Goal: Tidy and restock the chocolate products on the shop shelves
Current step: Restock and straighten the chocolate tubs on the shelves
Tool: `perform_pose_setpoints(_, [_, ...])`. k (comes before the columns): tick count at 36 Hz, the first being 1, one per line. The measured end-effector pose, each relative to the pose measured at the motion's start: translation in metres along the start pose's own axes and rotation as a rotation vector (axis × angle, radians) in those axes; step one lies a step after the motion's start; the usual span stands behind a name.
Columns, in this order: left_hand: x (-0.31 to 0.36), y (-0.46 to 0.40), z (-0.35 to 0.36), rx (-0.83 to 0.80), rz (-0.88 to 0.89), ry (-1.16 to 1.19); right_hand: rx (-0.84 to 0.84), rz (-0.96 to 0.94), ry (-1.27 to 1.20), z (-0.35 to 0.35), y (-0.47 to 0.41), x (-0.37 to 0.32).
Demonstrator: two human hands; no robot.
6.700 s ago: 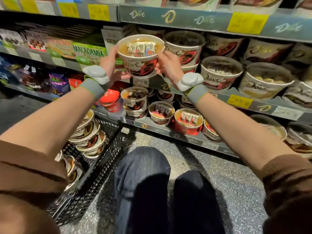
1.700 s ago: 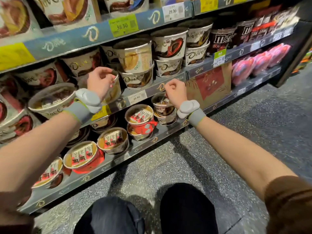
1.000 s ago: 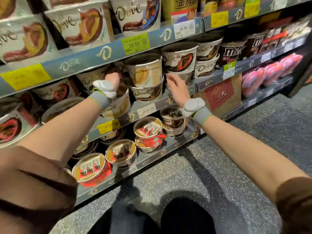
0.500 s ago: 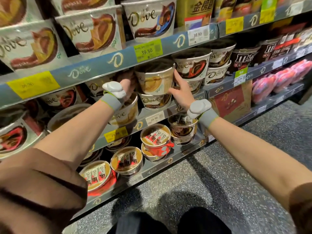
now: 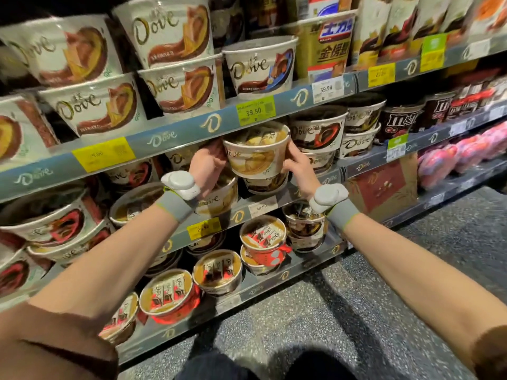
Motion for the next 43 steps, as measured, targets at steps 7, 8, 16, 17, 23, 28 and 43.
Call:
perform_pose_setpoints(7, [-0.02, 0.03, -0.007, 0.02, -0.238, 0.798, -0.073, -0.017, 0.113, 0.028, -0.004, -0.001])
perform_pose_setpoints(8, [-0.021, 0.034, -0.012, 0.039, -0.249, 0.84, -0.07, -0.032, 0.128, 0.032, -0.006, -0.001])
perform_pose_setpoints(16, [-0.051, 0.048, -0.035, 0.149, -0.31, 0.89, -0.145, -0.01, 0.21, 0.07, -0.02, -0.008])
perform_pose_setpoints(17, [-0.054, 0.049, -0.037, 0.159, -0.313, 0.868, -0.139, -0.007, 0.207, 0.073, -0.024, -0.005])
perform_pose_setpoints(23, [-0.06, 0.049, -0.045, 0.142, -0.279, 0.739, -0.14, 0.071, 0.191, 0.082, -0.03, -0.003])
perform_pose_setpoints(28, [-0.063, 0.049, -0.046, 0.135, -0.258, 0.755, -0.165, 0.092, 0.137, 0.091, -0.041, 0.005])
perform_pose_setpoints(43, [-0.068, 0.076, -0.038, 0.14, -0.339, 0.763, -0.2, 0.047, 0.26, 0.101, -0.043, 0.005])
Point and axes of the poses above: each hand's wrist, its own y-axis away from the middle knuckle, its own z-axis out of the palm, x = y × z, the point moved 8 cm from there along -y, towards the middle knuckle, and after that the axes turned 4 degrees about -x, right-handed, at the moved point
